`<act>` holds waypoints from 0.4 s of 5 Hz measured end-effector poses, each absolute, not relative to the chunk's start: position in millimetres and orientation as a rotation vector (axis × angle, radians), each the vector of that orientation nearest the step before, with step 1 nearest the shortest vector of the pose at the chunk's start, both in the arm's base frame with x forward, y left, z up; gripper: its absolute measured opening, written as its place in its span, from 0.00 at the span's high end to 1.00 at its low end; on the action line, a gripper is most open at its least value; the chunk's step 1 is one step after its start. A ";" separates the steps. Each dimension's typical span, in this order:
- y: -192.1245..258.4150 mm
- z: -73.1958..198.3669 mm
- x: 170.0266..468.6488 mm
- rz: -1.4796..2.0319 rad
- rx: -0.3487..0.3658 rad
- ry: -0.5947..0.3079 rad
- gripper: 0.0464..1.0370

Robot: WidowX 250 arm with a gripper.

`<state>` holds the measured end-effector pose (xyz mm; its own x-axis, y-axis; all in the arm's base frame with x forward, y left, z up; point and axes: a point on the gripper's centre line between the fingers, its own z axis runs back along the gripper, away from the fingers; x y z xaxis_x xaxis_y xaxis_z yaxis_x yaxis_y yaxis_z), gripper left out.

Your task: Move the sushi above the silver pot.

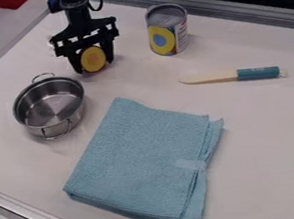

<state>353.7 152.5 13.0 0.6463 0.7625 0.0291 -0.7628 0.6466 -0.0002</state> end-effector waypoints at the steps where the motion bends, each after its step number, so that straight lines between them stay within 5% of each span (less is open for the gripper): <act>1: 153.4 18.7 358.8 0.864 0.005 -0.021 0.03; 2: 155.6 21.2 360.1 0.859 0.011 0.006 0.04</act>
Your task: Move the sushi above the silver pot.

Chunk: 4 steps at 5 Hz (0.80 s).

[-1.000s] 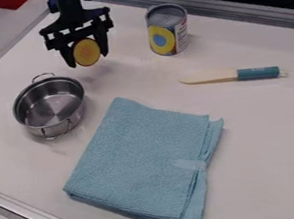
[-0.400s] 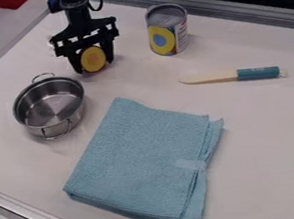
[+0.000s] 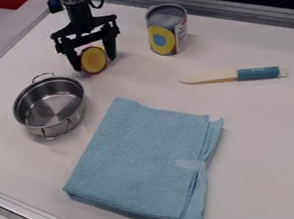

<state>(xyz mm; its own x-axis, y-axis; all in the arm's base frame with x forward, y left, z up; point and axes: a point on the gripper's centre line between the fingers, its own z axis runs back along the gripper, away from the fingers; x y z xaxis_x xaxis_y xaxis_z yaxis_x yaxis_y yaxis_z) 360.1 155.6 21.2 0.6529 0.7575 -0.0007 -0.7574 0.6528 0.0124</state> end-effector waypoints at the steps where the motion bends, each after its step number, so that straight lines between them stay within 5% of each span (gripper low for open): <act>1: 156.0 20.9 358.7 0.857 0.021 0.015 0.04; 4: 144.3 58.5 350.2 0.783 0.056 0.023 0.04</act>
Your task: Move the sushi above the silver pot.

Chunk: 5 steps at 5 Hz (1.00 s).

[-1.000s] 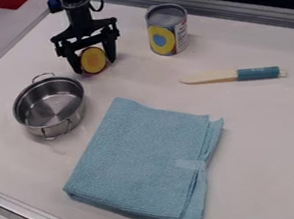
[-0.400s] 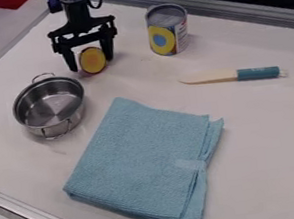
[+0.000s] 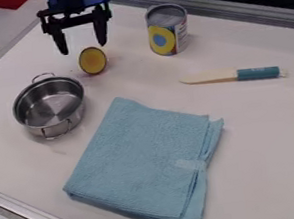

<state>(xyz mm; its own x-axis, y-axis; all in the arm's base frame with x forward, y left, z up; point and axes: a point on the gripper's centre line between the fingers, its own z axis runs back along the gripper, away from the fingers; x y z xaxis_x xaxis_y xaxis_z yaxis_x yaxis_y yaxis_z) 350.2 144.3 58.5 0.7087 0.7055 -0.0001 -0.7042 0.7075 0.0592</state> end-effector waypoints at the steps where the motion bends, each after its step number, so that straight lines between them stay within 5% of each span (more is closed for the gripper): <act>1: 124.8 61.1 342.0 0.723 0.033 0.007 0.04; 5: 58.6 64.4 251.4 0.353 -0.055 0.008 0.04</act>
